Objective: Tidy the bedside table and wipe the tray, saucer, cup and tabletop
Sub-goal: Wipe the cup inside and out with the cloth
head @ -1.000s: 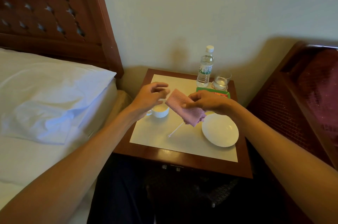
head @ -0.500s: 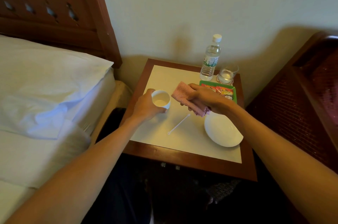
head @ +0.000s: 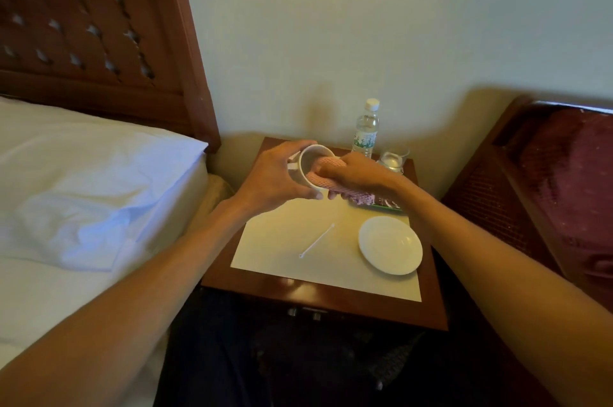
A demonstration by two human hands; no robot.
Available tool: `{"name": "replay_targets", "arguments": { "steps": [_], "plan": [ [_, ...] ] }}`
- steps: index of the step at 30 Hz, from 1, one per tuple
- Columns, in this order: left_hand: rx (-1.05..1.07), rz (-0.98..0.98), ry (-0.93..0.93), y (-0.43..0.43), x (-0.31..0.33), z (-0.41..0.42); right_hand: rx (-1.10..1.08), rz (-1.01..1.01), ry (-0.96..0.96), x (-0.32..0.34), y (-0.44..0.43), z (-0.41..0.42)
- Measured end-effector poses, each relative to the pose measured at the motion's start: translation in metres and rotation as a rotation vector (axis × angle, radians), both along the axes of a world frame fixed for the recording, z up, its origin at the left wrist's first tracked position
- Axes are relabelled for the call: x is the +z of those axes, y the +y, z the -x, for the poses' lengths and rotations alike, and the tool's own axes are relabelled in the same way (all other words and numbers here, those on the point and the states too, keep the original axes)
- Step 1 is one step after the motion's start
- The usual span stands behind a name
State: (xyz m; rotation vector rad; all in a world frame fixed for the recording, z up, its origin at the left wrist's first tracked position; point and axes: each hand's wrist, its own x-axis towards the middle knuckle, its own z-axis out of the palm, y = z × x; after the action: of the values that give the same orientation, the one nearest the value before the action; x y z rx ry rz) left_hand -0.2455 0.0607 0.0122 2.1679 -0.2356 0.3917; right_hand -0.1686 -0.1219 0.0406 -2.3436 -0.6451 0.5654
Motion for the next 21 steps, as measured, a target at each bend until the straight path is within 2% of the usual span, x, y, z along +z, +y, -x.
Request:
{"name": "replay_targets", "arguments": {
  "steps": [3,5,7,9,11,13,15,17,18,20,21],
  "plan": [
    [-0.132,0.223,0.185,-0.002,0.022,0.01,-0.043,0.03,-0.107,0.02,-0.008,0.013],
    [-0.2,0.521,0.347,0.002,0.033,0.014,-0.043,0.075,-0.208,0.029,-0.014,0.019],
    [-0.162,0.894,0.531,0.004,0.039,0.016,-0.025,0.132,-0.337,0.037,-0.02,0.024],
    [-0.087,1.097,0.719,0.0,0.04,0.015,0.021,0.146,-0.459,0.044,-0.022,0.028],
    [-0.091,1.115,0.831,-0.017,0.037,0.015,0.105,0.185,-0.598,0.051,-0.022,0.035],
    [-0.13,1.082,0.854,-0.037,0.036,0.016,0.192,0.258,-0.712,0.058,-0.022,0.043],
    [-0.063,1.015,0.812,-0.055,0.044,0.017,0.159,0.276,-0.734,0.057,-0.028,0.043],
    [0.058,0.942,0.71,-0.067,0.055,0.016,0.033,0.235,-0.687,0.048,-0.031,0.044],
    [0.119,0.907,0.64,-0.072,0.059,0.014,-0.01,0.184,-0.591,0.039,-0.032,0.043],
    [0.188,0.862,0.515,-0.079,0.069,0.012,-0.104,-0.022,-0.165,0.032,-0.033,0.046],
    [0.204,0.856,0.472,-0.082,0.073,0.011,-0.127,-0.057,-0.051,0.033,-0.034,0.049]
  ]
}}
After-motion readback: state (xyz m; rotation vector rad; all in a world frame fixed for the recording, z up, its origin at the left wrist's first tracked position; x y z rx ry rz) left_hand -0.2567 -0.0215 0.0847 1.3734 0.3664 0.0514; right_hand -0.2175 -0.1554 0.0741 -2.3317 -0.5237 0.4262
